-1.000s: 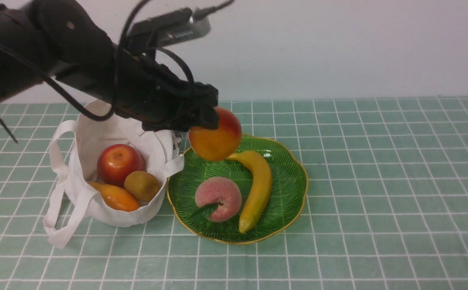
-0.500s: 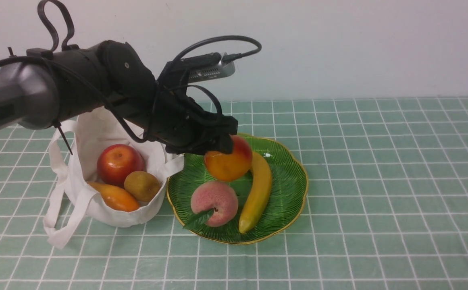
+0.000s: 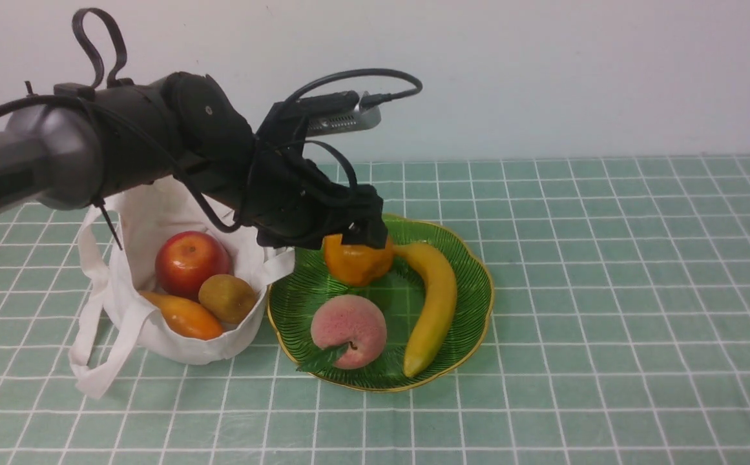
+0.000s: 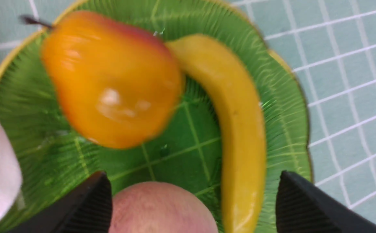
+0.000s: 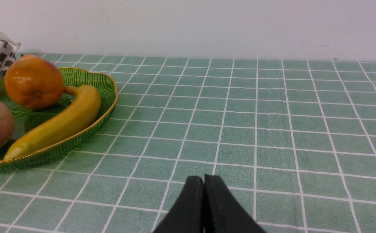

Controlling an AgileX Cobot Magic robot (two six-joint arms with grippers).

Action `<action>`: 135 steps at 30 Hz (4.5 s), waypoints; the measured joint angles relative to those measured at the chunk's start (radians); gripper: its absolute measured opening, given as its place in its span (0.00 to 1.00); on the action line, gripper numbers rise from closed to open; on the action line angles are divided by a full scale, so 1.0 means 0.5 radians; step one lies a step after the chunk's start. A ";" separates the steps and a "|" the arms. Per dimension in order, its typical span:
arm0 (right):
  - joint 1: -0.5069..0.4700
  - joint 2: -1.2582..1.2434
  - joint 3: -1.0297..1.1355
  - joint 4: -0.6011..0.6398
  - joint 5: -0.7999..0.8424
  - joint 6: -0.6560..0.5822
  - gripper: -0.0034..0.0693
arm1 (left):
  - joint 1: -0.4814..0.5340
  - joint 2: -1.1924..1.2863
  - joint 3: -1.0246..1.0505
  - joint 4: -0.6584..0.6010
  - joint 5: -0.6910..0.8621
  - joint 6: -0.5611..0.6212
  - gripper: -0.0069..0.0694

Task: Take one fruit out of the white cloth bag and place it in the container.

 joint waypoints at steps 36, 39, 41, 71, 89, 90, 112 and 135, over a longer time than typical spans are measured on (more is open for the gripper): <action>0.000 0.000 0.000 0.000 0.000 0.000 0.03 | 0.000 -3.303 1.485 0.739 -0.021 0.182 0.08; 0.000 0.000 0.000 0.000 0.000 0.000 0.03 | 0.000 -3.446 1.663 0.704 -0.137 -0.013 0.08; 0.000 0.000 0.000 0.000 0.000 0.000 0.03 | 0.000 -3.467 1.747 0.651 -0.164 -0.165 0.08; 0.000 0.000 0.000 0.000 0.002 0.000 0.03 | 0.009 -3.441 2.245 0.963 -0.232 -0.529 0.08; 0.000 0.000 0.000 0.000 0.002 0.000 0.03 | 0.534 -3.637 2.801 1.112 -0.574 -0.565 0.08; 0.000 0.000 0.000 0.000 0.002 0.000 0.03 | 0.534 -3.644 2.801 1.109 -0.545 -0.565 0.08; 0.000 0.000 0.000 0.000 0.002 0.000 0.03 | 0.534 -3.644 2.801 1.108 -0.537 -0.565 0.08; 0.000 0.000 0.000 0.000 0.002 0.000 0.03 | 0.534 -3.644 2.801 1.107 -0.533 -0.565 0.08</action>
